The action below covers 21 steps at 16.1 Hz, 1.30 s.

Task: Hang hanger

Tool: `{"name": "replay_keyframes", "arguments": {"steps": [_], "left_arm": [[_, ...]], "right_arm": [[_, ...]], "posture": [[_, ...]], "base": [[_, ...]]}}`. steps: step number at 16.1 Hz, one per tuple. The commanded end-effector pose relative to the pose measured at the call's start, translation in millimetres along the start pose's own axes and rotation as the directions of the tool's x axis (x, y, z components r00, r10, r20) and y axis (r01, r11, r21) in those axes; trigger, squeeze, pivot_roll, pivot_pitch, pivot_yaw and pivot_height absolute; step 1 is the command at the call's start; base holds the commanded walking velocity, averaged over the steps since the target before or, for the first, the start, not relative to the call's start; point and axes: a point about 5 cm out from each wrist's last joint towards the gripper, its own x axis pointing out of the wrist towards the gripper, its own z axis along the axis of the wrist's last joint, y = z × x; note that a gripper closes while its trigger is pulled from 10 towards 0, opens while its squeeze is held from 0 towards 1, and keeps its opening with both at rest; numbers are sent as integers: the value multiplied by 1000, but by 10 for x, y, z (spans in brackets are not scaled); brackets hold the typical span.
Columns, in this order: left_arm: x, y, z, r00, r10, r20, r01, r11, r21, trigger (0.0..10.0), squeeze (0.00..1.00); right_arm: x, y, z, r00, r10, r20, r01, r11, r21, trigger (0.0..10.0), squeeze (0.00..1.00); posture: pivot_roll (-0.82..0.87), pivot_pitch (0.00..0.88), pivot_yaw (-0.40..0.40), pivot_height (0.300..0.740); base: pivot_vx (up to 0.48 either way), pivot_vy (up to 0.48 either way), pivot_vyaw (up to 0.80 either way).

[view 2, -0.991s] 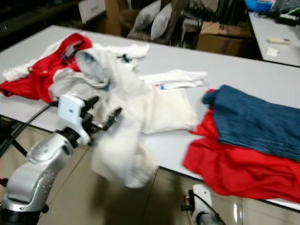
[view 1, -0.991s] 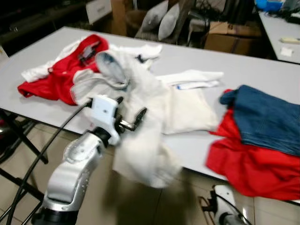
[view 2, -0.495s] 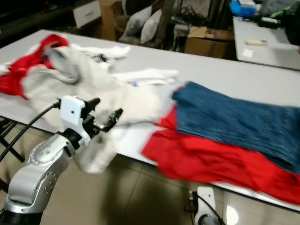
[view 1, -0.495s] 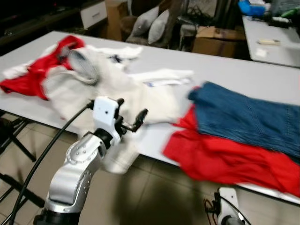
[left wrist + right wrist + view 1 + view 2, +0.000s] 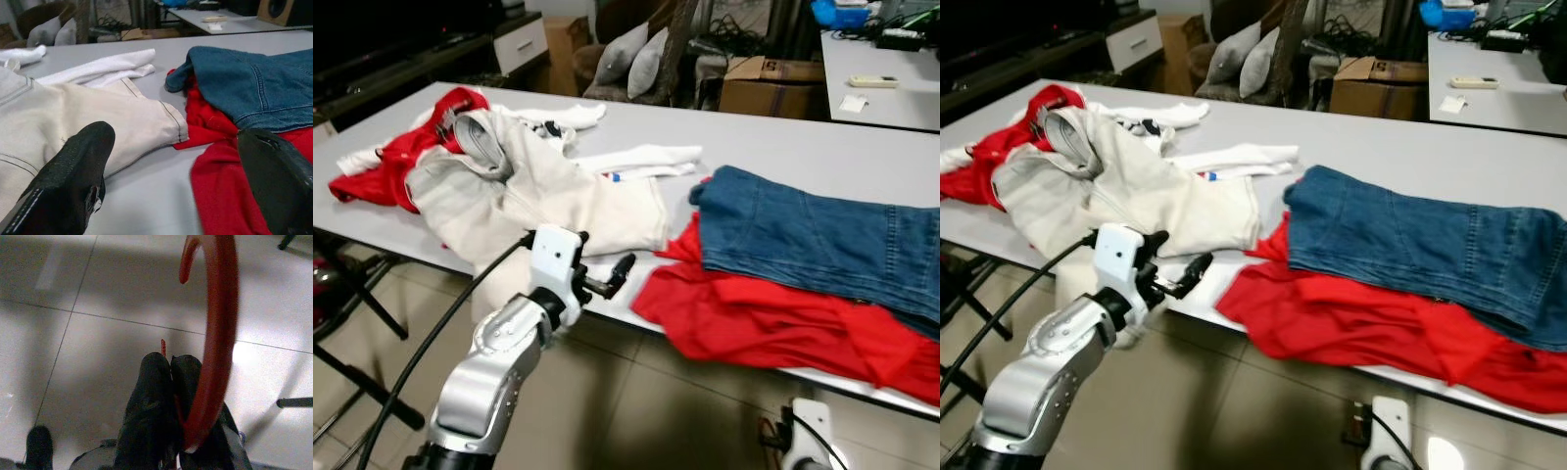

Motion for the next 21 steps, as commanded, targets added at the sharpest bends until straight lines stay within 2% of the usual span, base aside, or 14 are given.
{"name": "replay_keyframes", "arguments": {"steps": [1,2,5,9,10,12,14,15,16,17,18,19,20,21], "left_arm": [[11,73,34,1000,25,3,-25,999,35,10000,863],[12,78,33,1000,27,4,-27,999,34,10000,867],[26,77,48,999,30,13,-31,996,89,10000,843],[46,57,1,1000,26,3,-26,998,56,10000,824],[58,50,-11,1000,26,6,-26,999,21,10000,710],[71,21,-35,1000,14,-2,-14,1000,6,10000,616],[101,-12,-29,1000,-11,11,11,1000,-29,10000,467],[130,-23,-46,1000,-16,5,16,999,-30,10000,353],[159,-46,-71,1000,-29,-4,29,999,-29,10000,251],[171,-60,-82,999,-33,-6,32,999,-29,10000,251],[190,-64,-88,999,-35,-12,34,999,-31,10000,145],[191,-70,-79,999,-46,-9,46,998,-33,10000,114],[196,-92,-73,998,-58,-5,58,998,-26,10000,71],[175,-76,-81,999,-45,1,45,998,-38,10000,47]], "right_arm": [[-17,25,-28,1000,9,10,-9,999,30,10000,0],[-18,19,-29,1000,8,10,-8,999,33,10000,0],[-19,-18,-25,1000,-4,11,3,999,36,10000,0],[-36,-47,-57,1000,-27,4,27,999,44,10000,0],[-46,-66,-71,999,-41,7,41,998,51,10000,0],[-59,-107,-67,998,-62,25,60,996,66,10000,0],[-150,-359,-52,986,-116,117,105,989,101,10000,0],[-199,-492,38,963,-168,209,148,983,108,10000,0],[-300,-571,219,911,-200,360,166,978,124,10000,0],[-380,-596,311,878,-209,431,170,977,127,10000,0],[-745,-564,657,779,-175,603,160,984,78,10000,0],[-937,-505,828,739,-146,657,146,988,55,10000,0],[-1280,-404,1156,668,-110,736,129,991,31,10000,0],[-1524,-302,1415,595,-77,800,122,993,5,10000,0]], "posture": [[17,0,65,740],[17,0,65,740],[14,0,66,740],[-3,0,78,740],[-19,0,90,740],[-30,0,101,740],[-57,0,121,740],[-81,0,140,740],[-87,0,148,740],[-89,0,151,740],[-113,0,157,740],[-116,0,156,740],[-127,2,158,740],[-143,5,163,740]], "base": [[0,480,-800],[0,480,-800],[0,-420,-800],[0,-360,-800],[0,0,-425],[0,0,0],[0,0,0],[0,0,0],[0,0,0],[0,0,0],[0,0,0],[0,0,0],[0,0,0],[0,0,0]]}}
